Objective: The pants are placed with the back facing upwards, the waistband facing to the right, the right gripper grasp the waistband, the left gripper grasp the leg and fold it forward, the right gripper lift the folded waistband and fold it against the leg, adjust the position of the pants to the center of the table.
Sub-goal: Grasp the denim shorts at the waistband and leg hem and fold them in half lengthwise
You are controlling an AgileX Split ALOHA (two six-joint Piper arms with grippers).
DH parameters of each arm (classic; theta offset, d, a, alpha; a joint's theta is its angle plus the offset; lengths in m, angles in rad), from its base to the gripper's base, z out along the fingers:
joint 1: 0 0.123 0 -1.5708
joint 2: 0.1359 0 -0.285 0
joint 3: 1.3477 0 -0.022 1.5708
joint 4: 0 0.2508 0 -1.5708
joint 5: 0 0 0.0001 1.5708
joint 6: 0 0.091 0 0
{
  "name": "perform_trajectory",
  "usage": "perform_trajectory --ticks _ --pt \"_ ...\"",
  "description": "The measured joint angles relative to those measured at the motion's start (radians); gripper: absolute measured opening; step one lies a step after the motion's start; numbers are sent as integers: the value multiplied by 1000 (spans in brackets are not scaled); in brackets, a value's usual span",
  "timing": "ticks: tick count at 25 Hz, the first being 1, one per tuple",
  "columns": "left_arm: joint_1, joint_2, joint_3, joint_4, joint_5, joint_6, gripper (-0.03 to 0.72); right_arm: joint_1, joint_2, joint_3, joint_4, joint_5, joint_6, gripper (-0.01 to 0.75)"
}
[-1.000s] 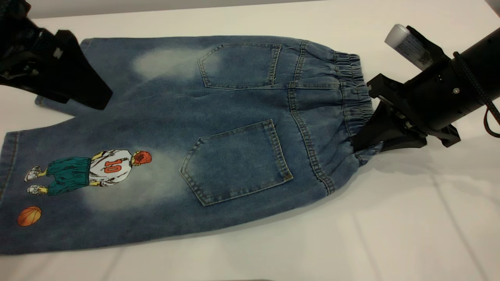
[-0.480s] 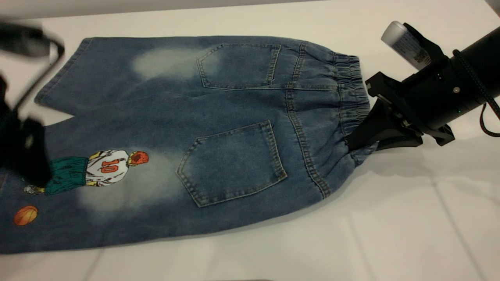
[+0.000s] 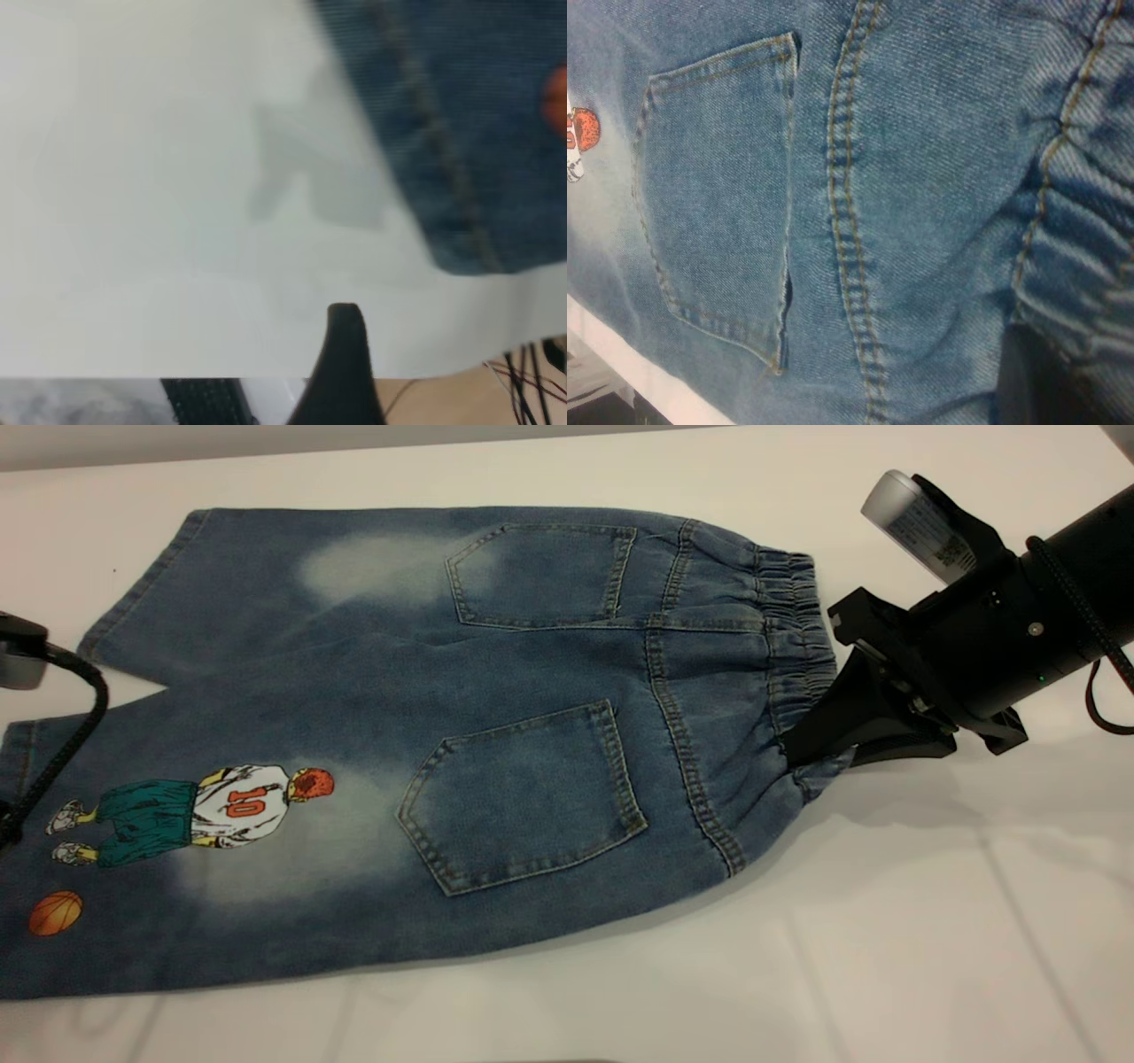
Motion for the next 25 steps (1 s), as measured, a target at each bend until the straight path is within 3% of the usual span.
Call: perform_trajectory --ticks 10,25 --pt "0 140 0 10 -96 -32 570 -50 0 -22 -3 104 -5 36" --pt "0 202 -8 33 -149 -46 568 -57 1 -22 -10 104 -5 38"
